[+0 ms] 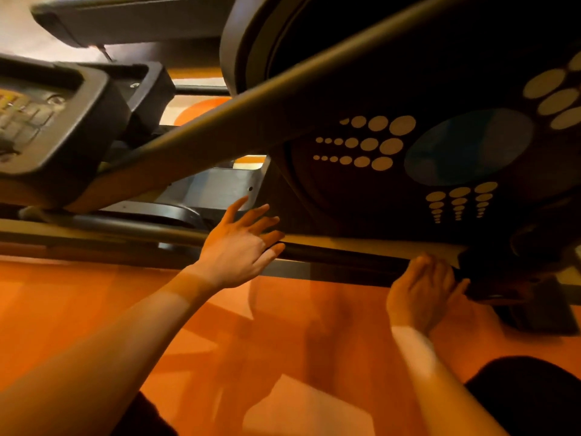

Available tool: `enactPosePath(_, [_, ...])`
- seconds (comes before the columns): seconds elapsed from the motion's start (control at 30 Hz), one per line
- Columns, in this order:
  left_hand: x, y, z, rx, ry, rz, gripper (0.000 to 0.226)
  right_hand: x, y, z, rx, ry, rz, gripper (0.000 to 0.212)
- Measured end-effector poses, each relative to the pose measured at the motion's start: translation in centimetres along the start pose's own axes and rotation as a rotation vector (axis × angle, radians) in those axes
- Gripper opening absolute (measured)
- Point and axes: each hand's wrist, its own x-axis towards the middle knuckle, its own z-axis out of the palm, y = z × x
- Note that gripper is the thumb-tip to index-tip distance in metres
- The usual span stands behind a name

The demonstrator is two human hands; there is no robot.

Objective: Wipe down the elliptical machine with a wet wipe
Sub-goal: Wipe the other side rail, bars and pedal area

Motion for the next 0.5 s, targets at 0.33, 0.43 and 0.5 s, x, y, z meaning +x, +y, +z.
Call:
enactPosePath(0.33, [-0.4, -0.2, 0.3, 0.030, 0.065, 0.042, 0.061, -9.5, -11.9, 1.0, 0.119, -0.173, -0.412, 0.066])
enactPosePath(0.43, [-0.4, -0.3, 0.5, 0.030, 0.066, 0.039, 0.060, -7.2, -8.7, 0.6, 0.009, -0.166, -0.472, 0.063])
enactPosePath(0.5, [-0.4, -0.4, 0.7, 0.028, 0.080, 0.047, 0.060, -4.3, -4.8, 0.2, -0.069, -0.107, -0.336, 0.063])
